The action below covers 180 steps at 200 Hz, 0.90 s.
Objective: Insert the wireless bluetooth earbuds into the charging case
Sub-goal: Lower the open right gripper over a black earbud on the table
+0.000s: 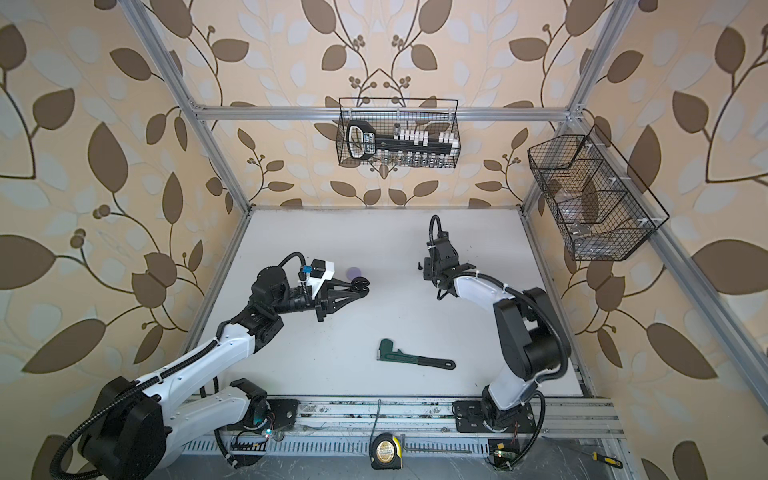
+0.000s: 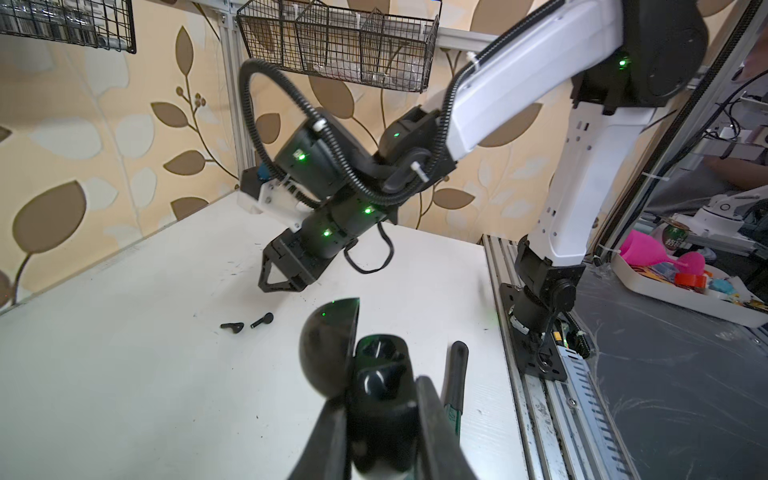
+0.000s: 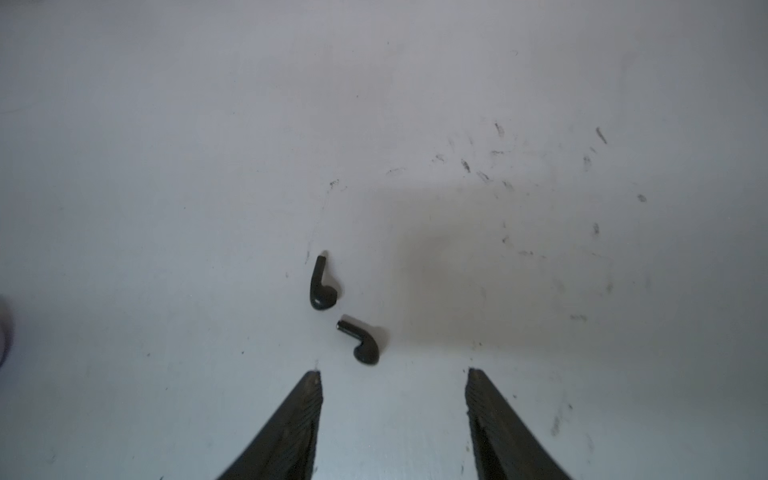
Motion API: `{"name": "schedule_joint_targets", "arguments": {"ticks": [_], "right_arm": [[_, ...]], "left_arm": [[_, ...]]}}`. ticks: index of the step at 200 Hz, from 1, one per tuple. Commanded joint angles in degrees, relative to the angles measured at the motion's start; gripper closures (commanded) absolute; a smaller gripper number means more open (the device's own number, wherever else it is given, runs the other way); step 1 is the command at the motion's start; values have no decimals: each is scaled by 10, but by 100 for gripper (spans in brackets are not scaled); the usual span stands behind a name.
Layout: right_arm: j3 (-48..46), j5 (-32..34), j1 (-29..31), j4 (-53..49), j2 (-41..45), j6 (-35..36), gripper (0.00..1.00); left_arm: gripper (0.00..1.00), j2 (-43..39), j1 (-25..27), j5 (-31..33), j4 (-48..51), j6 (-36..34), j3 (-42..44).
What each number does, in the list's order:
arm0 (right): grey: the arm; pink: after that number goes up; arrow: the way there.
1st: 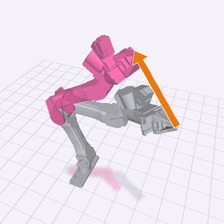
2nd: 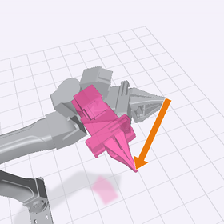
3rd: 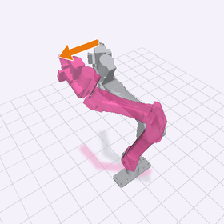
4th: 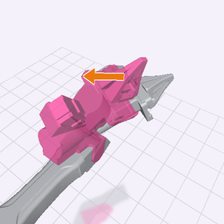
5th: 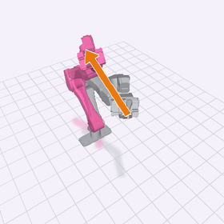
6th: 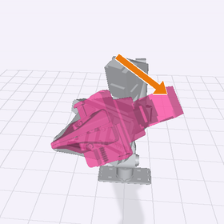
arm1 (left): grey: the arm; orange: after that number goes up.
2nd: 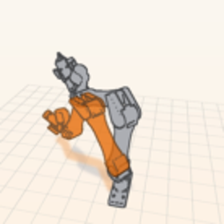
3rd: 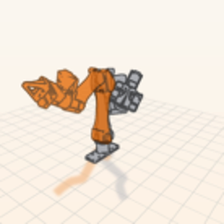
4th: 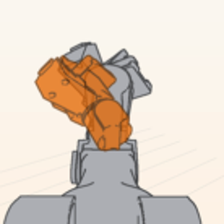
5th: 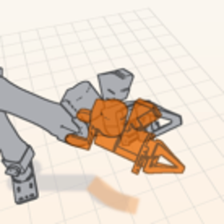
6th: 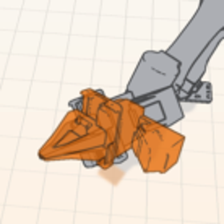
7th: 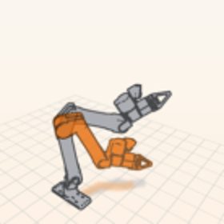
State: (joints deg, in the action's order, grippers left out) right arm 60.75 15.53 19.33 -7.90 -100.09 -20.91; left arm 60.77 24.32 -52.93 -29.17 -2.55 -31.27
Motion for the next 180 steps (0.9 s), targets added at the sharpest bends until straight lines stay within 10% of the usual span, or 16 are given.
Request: {"name": "schedule_joint_targets", "arguments": {"ticks": [1, 180], "right_arm": [[72, 25, -1, -77, -71, -6, 47], [20, 18, 3, -81, -70, -30, 64]], "left_arm": [[100, -15, -4, 1, -30, 4, 0], [100, -19, -5, -8, -46, 20, 2]]}}
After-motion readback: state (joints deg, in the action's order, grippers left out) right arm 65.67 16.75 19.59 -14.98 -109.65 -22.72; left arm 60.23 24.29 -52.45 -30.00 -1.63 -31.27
